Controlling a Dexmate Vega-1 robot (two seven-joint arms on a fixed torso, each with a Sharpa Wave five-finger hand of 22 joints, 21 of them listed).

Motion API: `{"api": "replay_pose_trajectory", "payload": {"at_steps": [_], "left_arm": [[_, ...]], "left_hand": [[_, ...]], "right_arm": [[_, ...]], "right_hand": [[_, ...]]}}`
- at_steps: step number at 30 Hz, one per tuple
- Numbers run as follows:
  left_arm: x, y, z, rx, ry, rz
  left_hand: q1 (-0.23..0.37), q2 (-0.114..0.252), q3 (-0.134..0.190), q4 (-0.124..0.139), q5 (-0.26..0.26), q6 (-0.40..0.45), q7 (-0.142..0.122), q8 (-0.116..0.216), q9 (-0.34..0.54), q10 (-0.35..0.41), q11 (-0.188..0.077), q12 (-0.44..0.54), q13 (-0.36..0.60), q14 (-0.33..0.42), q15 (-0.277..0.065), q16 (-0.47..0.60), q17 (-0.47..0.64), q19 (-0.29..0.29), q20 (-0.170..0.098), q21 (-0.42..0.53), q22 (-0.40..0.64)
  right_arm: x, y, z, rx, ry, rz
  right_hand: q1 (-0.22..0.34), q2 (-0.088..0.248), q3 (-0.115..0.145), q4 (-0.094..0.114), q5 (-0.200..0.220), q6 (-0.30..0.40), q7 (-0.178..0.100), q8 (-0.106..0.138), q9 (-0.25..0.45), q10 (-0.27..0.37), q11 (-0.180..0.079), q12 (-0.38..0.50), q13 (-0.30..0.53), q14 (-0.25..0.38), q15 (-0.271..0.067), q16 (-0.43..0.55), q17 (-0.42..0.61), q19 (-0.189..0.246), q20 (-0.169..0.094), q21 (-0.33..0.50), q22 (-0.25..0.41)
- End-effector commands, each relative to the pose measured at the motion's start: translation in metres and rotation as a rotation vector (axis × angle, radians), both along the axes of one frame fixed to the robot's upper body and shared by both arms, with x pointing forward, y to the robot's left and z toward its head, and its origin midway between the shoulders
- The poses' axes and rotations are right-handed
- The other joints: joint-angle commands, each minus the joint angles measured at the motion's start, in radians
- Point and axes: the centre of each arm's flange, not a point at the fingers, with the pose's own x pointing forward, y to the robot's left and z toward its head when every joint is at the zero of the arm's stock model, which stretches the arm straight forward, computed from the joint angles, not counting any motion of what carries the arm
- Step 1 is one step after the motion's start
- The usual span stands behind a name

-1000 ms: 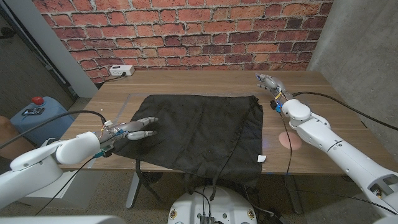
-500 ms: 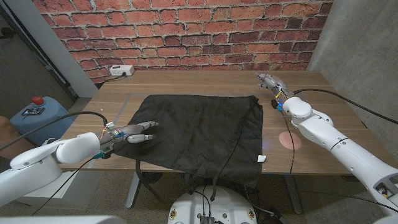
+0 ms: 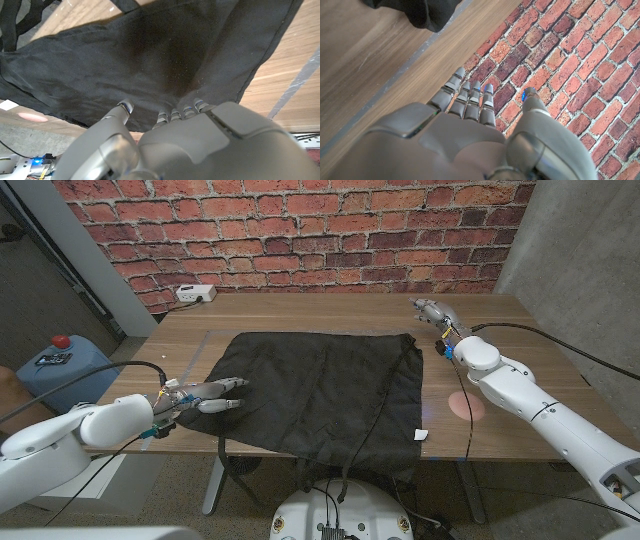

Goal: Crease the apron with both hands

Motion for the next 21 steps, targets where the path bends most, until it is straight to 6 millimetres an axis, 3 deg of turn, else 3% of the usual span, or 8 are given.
{"api": "replay_pose_trajectory", "payload": {"at_steps": [1,12,21], "left_arm": [[-0.0051,0.0049,-0.0011,0.025,-0.001,0.013],[-0.0007,0.0040,-0.0054,0.050,0.015,0.013],[0.0032,-0.0006,-0.0068,0.087,-0.058,0.067]], "left_hand": [[-0.009,-0.001,0.006,0.003,-0.004,0.000,0.001,0.007,0.000,-0.009,-0.001,0.006,0.002,-0.055,0.004,0.004,0.000,-0.002,0.000,0.008,0.003],[-0.012,-0.001,0.008,0.005,-0.007,-0.001,-0.001,0.007,0.000,-0.015,0.006,0.004,0.002,-0.066,-0.002,-0.001,-0.001,-0.015,-0.011,0.005,0.002],[-0.033,0.003,0.005,0.031,-0.015,-0.039,0.003,-0.002,0.000,-0.050,0.008,-0.005,0.001,-0.099,0.004,-0.003,0.003,-0.048,-0.019,0.001,0.003]], "right_arm": [[-0.0001,0.0029,-0.0019,0.005,0.003,-0.010],[-0.0027,0.0015,-0.0007,0.001,-0.001,-0.024],[-0.0008,0.0004,-0.0020,0.009,-0.005,-0.017]], "right_hand": [[0.010,0.001,-0.003,-0.002,-0.002,0.010,-0.003,-0.003,0.001,0.005,0.000,-0.003,0.004,0.005,-0.002,-0.002,0.003,0.006,-0.005,-0.004,0.002],[0.023,0.002,-0.005,-0.002,-0.001,0.037,0.016,0.003,0.000,0.041,0.020,0.004,0.002,0.030,0.014,0.004,0.004,0.023,0.002,-0.001,0.002],[0.026,0.002,-0.006,-0.002,-0.001,0.041,0.018,0.002,0.000,0.044,0.018,0.003,0.001,0.031,0.013,0.003,0.004,0.025,0.001,-0.001,0.002]]}}
